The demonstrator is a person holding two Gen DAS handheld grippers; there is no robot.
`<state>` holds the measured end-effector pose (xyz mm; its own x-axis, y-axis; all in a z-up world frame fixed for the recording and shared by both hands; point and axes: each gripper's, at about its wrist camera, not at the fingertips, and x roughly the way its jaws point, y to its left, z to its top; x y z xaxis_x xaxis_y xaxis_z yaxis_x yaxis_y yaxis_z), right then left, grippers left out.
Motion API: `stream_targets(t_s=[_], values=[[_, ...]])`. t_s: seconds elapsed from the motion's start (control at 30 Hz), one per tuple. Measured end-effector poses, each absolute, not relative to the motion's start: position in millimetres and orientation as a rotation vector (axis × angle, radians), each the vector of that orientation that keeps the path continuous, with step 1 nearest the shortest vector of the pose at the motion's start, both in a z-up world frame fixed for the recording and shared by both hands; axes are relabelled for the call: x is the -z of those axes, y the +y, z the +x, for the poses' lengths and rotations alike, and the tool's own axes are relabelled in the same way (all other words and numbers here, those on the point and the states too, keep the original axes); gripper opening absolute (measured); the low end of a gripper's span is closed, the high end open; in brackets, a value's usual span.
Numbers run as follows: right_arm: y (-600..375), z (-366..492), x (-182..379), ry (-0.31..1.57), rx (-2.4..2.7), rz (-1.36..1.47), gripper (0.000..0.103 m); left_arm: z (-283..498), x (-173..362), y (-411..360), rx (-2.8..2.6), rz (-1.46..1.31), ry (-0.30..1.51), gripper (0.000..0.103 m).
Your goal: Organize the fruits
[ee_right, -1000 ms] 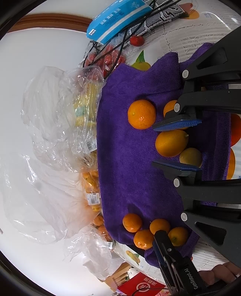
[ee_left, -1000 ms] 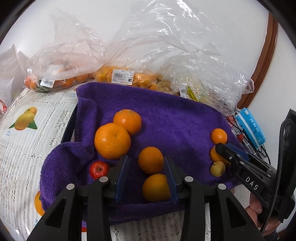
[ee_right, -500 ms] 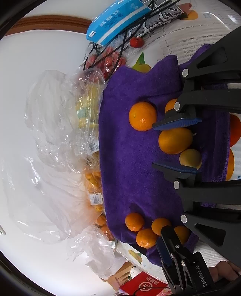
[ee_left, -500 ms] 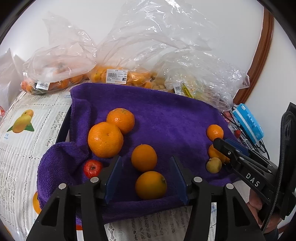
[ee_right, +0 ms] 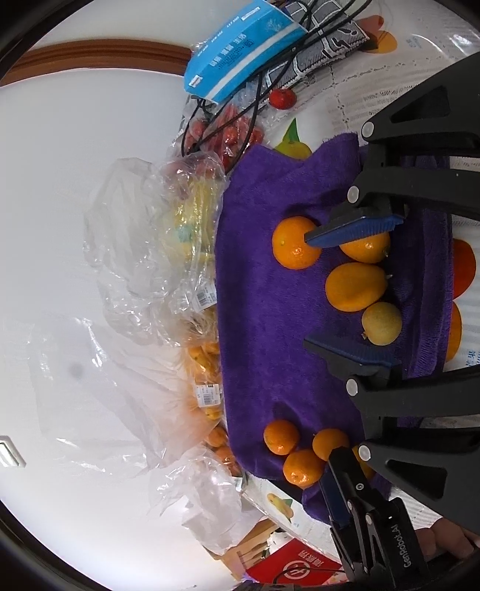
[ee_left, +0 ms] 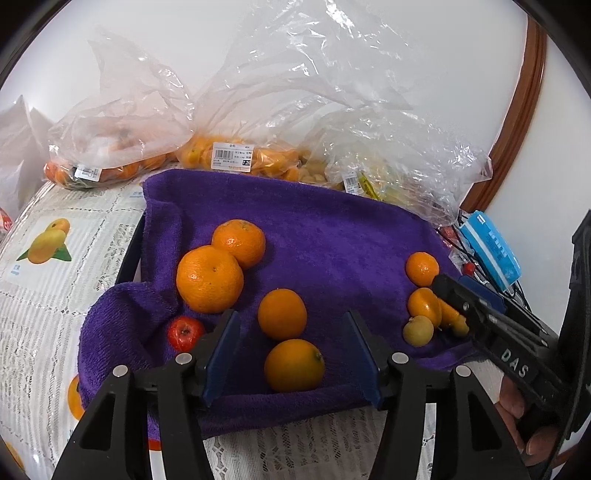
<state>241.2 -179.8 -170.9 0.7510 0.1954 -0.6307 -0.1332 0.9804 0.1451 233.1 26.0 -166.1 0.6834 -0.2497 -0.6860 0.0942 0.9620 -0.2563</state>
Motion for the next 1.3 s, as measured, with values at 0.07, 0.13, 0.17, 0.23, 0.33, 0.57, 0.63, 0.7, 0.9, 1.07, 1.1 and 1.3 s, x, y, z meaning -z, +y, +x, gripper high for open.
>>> stream_targets(t_s=[0.07, 0.13, 0.17, 0.23, 0.33, 0.57, 0.63, 0.7, 0.9, 1.07, 1.1, 1.3], values=[[-178, 239, 171, 0.703, -0.186, 0.073, 0.052, 231, 166, 27, 0.188, -0.211, 0.796, 0.056], [-177, 236, 171, 0.700, -0.176, 0.060, 0.052, 230, 165, 29, 0.180, -0.217, 0.794, 0.057], [-175, 234, 170, 0.697, -0.177, 0.052, 0.052, 229, 164, 29, 0.175, -0.217, 0.793, 0.058], [-174, 230, 168, 0.682, -0.180, 0.045, 0.056, 226, 164, 28, 0.162, -0.207, 0.800, 0.058], [-173, 226, 165, 0.680, -0.193, 0.048, 0.057, 222, 162, 26, 0.146, -0.175, 0.800, 0.058], [-171, 216, 161, 0.737, -0.187, 0.036, 0.057, 205, 154, 35, 0.134, -0.189, 0.816, 0.058], [-170, 210, 157, 0.760, -0.203, 0.026, 0.057, 198, 147, 39, 0.128, -0.196, 0.809, 0.058], [-171, 202, 152, 0.763, -0.189, 0.019, 0.057, 191, 139, 41, 0.098, -0.182, 0.816, 0.059], [-179, 174, 127, 0.789, -0.129, 0.033, 0.057, 165, 115, 45, 0.091, -0.185, 0.796, 0.059], [-189, 142, 98, 0.749, -0.105, 0.065, 0.057, 138, 94, 40, 0.076, -0.144, 0.766, 0.060], [-190, 137, 93, 0.742, -0.102, 0.063, 0.057, 131, 89, 39, 0.075, -0.138, 0.757, 0.060], [-193, 100, 68, 0.730, -0.095, 0.068, 0.057, 98, 70, 36, 0.057, -0.122, 0.720, 0.065]])
